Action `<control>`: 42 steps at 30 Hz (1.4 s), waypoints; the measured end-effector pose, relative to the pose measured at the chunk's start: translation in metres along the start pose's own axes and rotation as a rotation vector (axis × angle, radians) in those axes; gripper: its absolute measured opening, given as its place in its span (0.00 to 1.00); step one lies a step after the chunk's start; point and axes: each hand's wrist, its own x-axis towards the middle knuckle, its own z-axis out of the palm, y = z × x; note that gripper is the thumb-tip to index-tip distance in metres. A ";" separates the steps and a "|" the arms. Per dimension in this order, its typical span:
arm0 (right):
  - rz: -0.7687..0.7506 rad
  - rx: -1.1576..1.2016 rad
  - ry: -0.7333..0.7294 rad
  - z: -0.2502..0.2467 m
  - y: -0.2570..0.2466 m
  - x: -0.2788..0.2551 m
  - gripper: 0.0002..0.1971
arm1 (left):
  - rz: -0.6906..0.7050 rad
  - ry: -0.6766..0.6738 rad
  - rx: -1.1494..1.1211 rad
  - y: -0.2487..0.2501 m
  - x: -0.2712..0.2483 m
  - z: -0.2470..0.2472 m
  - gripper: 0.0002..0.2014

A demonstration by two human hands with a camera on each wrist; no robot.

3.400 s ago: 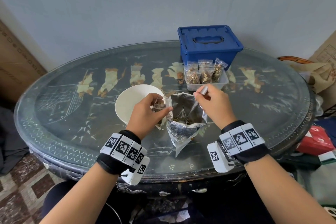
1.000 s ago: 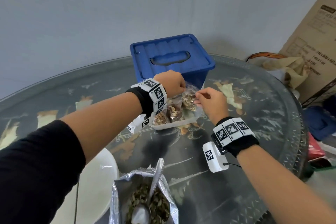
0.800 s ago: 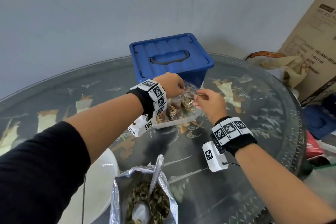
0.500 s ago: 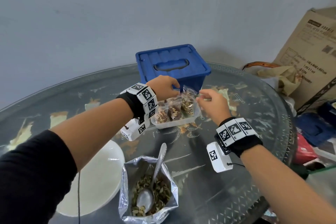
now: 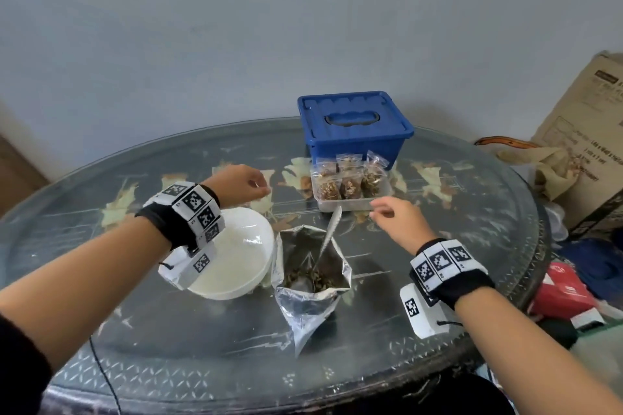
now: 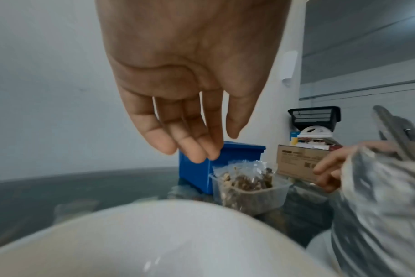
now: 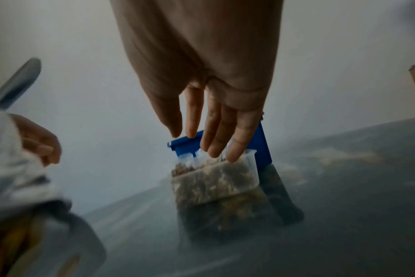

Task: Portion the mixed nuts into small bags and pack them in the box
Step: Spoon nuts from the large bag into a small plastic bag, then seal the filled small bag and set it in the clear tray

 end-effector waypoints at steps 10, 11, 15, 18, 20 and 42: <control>-0.037 -0.384 -0.080 0.061 0.033 -0.012 0.22 | -0.245 -0.310 0.261 -0.051 -0.041 0.063 0.23; -0.023 -0.417 -0.097 0.065 0.037 -0.012 0.24 | -0.266 -0.299 0.262 -0.053 -0.041 0.067 0.25; 0.072 -0.558 -0.214 0.073 0.046 -0.015 0.32 | -0.337 -0.292 0.264 -0.053 -0.039 0.079 0.31; 0.119 -0.613 -0.280 0.072 0.045 -0.016 0.34 | -0.356 -0.322 0.248 -0.052 -0.036 0.086 0.35; 0.124 -0.614 -0.292 0.070 0.044 -0.016 0.35 | -0.360 -0.326 0.253 -0.051 -0.034 0.089 0.36; 0.096 -0.516 -0.203 0.069 0.042 -0.020 0.29 | -0.256 0.033 -0.065 -0.060 -0.042 0.061 0.11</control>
